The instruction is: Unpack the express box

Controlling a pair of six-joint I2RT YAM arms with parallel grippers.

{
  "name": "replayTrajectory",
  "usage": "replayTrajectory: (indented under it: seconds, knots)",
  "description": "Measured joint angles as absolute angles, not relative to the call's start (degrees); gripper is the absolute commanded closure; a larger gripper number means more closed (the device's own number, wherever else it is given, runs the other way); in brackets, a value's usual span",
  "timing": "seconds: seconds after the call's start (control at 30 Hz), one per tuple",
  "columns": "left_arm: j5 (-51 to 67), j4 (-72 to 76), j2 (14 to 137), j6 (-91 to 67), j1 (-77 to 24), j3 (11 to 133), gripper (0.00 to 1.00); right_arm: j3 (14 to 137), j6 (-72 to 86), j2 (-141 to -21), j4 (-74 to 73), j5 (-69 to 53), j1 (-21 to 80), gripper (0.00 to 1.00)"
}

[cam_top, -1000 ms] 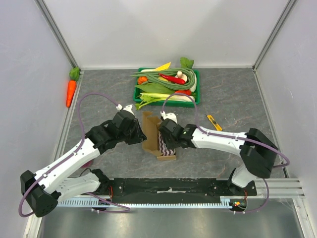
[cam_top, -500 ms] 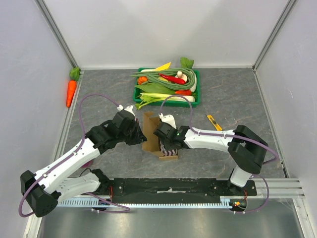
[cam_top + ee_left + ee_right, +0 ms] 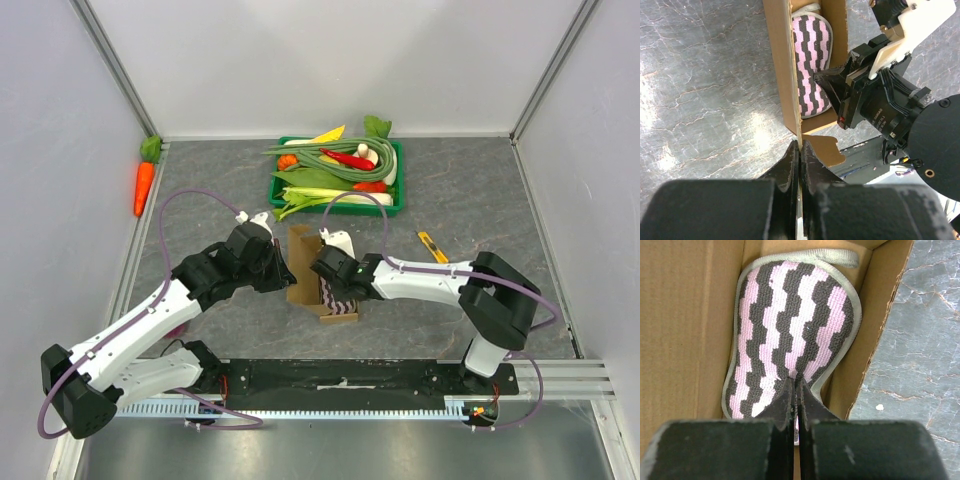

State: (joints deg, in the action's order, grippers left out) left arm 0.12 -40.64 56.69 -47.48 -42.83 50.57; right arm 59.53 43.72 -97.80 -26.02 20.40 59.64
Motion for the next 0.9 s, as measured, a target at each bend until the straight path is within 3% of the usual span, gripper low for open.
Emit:
replayTrajectory:
  seconds: [0.5, 0.53, 0.6, 0.67, 0.77, 0.9]
  knots:
    - [-0.84, -41.12, 57.21, -47.48, -42.85, 50.61, 0.98, 59.24, 43.27, -87.70, -25.65, 21.67, 59.64, 1.00]
    - [-1.08, -41.21, 57.25, -47.48, -42.85, 50.61, 0.98, 59.29, 43.27, -87.68, -25.71, 21.96, 59.64, 0.98]
    - [-1.45, -41.56, 57.28, -47.51, -42.85, 50.63, 0.98, 59.42, 43.31, -88.14, -26.17, 22.57, 59.64, 0.80]
    - [-1.58, -41.76, 57.28, -47.68, -42.85, 50.65, 0.98, 59.99, 43.77, -89.30, -27.18, 23.00, 59.64, 0.70]
    - [-1.69, -41.95, 57.28, -48.51, -42.85, 50.68, 0.98, 60.95, 44.31, -92.12, -28.21, 23.90, 59.64, 0.60]
    - [-2.44, -42.33, 57.28, -50.41, -42.85, 50.68, 0.98, 60.99, 45.45, -95.72, -29.56, 25.54, 59.51, 0.55]
